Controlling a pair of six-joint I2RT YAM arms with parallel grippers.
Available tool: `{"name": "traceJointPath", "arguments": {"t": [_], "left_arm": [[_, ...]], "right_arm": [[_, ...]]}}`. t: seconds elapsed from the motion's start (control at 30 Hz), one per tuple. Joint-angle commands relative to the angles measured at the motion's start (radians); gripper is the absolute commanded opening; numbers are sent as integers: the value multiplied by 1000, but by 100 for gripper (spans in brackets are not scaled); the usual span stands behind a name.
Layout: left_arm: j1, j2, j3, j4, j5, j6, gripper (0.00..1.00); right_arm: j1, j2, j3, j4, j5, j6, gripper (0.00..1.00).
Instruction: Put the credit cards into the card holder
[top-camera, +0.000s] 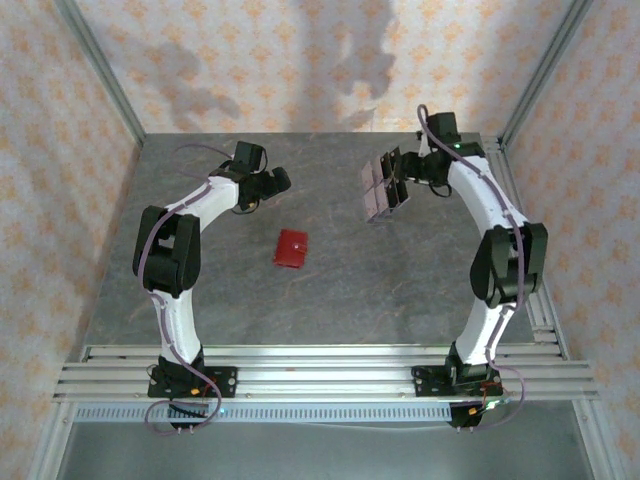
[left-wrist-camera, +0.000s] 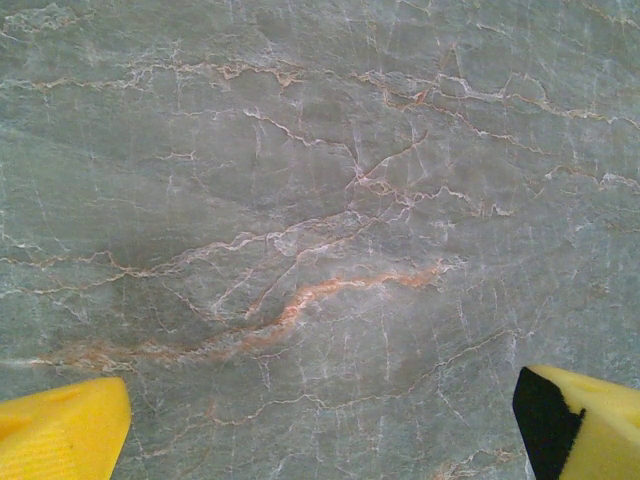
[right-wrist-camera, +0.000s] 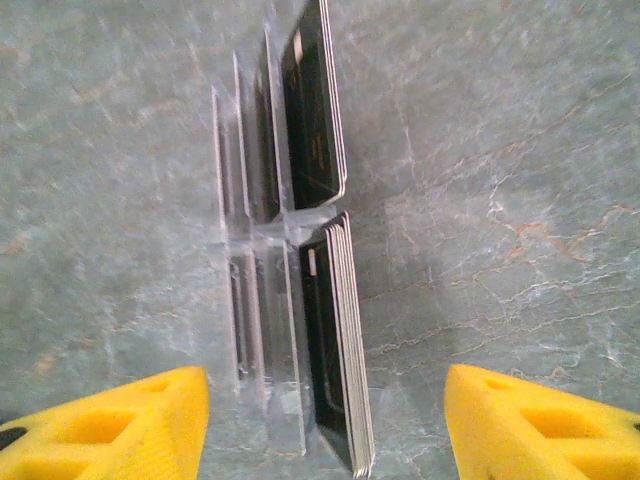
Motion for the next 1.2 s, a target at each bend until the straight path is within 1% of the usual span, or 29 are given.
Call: {"name": "traceJointPath", "arguments": {"t": [0.0,0.1,0.17,0.23,0.4,0.47,0.53,0.63,0.73,0.83,0.93,1.03,1.17], "left_arm": [[-6,-68,-45,-18,9,21,100],[-7,-145,-115,-22,3,13,100],[-6,-192,-166,-39,-12,9,100],[-7,-251,-231,-50,-37,-2,100],[1,-369,-339,-144,-125,-23,100],[18,-407,-381,-150,-139,-38,100],[52,-440,-418,-145,-130,-61,100],[96,-474,-453,-129,-92,-77,100],[118,-492,-457,-133,-72,-69,100],[132,-496,-459,-132,-55,-64,100],[149,-495,-464,-128,-40,-61,100],[168,-493,-471,-126,-24,-52,100],[185,-487,-473,-124,-2,-40,100]], "right_arm": [[13,-116,36,-8,-21,98,63],[79,-168,4,-3,-54,165,62],[153,-180,-8,-24,-34,195,62],[249,-179,-32,-28,-7,231,61],[428,-120,-91,24,55,384,59],[479,-82,-108,50,90,448,58],[526,-36,-112,68,133,506,57],[587,18,-107,94,208,570,58],[627,98,-53,86,231,610,59],[651,190,14,57,223,639,54],[678,279,98,-7,256,657,50],[708,365,208,-94,304,655,50],[737,466,340,-181,340,640,50]]}}
